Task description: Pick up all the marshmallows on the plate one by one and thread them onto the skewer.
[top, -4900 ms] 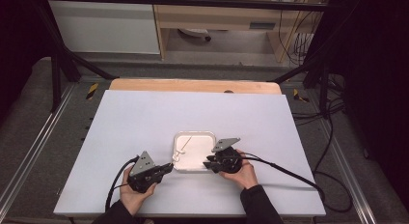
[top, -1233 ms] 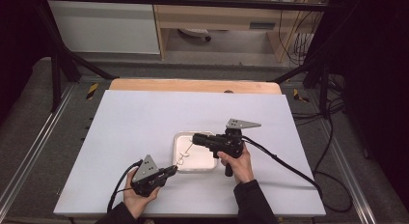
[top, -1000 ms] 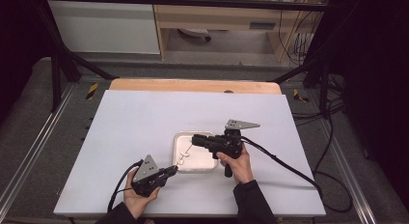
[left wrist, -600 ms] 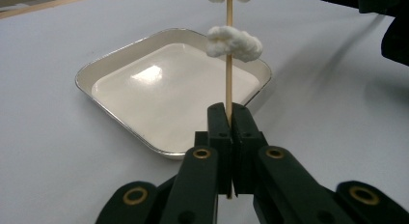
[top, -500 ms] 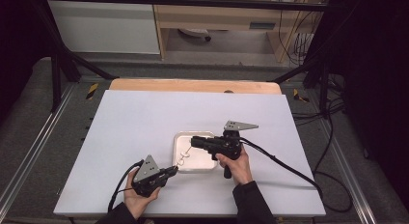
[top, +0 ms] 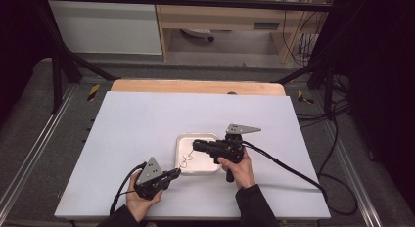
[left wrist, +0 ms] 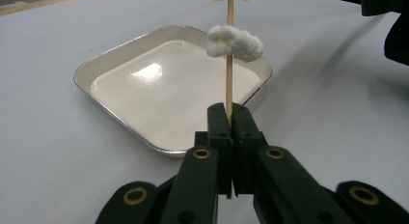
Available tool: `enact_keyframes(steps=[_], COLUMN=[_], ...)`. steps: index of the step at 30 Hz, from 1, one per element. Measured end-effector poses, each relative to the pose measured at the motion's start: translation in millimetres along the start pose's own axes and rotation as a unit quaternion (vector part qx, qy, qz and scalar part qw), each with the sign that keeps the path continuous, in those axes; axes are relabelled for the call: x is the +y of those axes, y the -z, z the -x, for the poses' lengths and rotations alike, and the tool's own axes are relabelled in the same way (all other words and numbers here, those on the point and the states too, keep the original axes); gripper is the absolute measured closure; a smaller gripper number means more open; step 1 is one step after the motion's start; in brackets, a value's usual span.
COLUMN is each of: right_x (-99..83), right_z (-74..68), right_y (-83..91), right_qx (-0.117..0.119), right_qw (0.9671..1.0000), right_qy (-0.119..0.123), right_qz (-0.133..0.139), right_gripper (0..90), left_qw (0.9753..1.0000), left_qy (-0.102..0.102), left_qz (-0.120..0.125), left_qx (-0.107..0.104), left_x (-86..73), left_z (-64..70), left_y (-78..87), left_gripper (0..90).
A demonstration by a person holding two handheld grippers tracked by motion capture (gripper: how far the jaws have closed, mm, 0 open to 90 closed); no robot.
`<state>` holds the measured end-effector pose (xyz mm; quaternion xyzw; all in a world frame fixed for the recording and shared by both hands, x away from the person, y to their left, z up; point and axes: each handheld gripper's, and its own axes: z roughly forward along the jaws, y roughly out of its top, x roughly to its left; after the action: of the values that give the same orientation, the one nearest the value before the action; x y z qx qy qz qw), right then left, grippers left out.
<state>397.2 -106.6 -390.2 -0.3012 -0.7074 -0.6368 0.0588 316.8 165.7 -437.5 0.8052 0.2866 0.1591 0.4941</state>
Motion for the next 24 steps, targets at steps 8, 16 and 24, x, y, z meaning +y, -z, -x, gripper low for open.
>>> enact_keyframes(steps=[8,16,24], right_x=[-2.6,-5.3,-6.7], right_z=[-1.2,-1.1,-1.1], right_y=[-1.4,-3.1,-3.9], right_qx=[0.002,0.005,0.007], right_qw=[1.0,1.0,1.0], right_qy=[-0.001,0.0,-0.001], right_qz=[0.001,0.001,-0.002], right_gripper=[81.3,81.5,81.5], left_qw=[1.0,1.0,1.0], left_qy=[-0.002,-0.004,-0.004], left_qz=[-0.003,-0.004,-0.004], left_qx=[0.0,0.001,0.001], left_x=[-0.1,-0.3,-0.2], left_z=[0.1,0.3,0.3], left_y=[-0.3,-0.7,-0.9], left_gripper=[88.7,88.7,88.7])
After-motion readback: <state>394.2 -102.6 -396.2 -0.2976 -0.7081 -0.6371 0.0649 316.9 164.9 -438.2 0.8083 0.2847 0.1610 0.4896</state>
